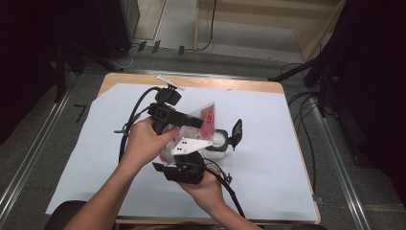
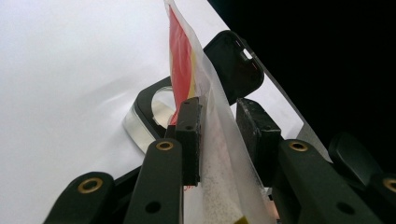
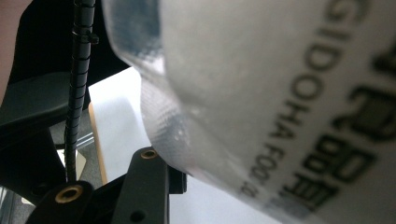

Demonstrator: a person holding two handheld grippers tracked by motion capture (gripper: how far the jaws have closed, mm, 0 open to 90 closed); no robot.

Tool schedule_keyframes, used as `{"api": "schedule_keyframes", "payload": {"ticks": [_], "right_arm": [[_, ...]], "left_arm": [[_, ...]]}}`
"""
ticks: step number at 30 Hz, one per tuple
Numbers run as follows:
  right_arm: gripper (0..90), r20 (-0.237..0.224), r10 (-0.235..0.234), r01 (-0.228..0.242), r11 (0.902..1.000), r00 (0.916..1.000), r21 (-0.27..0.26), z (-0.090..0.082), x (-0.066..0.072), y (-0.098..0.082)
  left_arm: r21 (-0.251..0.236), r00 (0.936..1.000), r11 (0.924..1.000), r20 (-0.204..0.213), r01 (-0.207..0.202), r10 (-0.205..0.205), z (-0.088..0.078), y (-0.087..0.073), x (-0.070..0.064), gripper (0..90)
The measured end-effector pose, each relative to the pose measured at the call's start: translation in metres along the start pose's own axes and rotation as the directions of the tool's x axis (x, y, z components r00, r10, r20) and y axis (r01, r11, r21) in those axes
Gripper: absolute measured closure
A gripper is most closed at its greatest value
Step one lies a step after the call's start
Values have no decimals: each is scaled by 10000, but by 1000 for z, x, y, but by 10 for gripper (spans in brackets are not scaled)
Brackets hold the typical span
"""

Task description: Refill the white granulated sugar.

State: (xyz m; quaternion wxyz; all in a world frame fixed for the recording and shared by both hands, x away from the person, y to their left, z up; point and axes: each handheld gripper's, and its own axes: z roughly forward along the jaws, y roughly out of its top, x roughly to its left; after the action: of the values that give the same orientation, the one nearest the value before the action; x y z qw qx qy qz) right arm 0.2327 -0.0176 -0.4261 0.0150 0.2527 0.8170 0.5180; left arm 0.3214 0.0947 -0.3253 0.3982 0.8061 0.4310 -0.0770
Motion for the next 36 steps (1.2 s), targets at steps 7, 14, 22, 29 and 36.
{"api": "schedule_keyframes", "payload": {"ticks": [7, 14, 22, 29, 36], "right_arm": [[651, -2, 11, -11, 10000, 10000, -13, 0, 0, 0], [651, -99, 56, -58, 9998, 9999, -172, -1, -2, 2], [651, -124, 220, -222, 9997, 9997, -88, -1, -4, 1], [650, -20, 153, -154, 9998, 9999, -82, 1, -5, -2], [650, 32, 157, -156, 9998, 9999, -76, 1, -5, -3]], "left_arm": [[-9, 10000, 10000, 0, -32, 32, 0, 0, 0, 716], [-21, 10000, 10000, 34, 11, -11, 0, 5, -1, 706], [150, 10000, 9999, 21, 17, -17, 4, 5, 1, 707], [183, 10000, 9998, 9, 25, -25, 7, 4, 1, 713], [193, 10000, 9998, -7, -33, 33, 7, 4, 1, 714]]}}
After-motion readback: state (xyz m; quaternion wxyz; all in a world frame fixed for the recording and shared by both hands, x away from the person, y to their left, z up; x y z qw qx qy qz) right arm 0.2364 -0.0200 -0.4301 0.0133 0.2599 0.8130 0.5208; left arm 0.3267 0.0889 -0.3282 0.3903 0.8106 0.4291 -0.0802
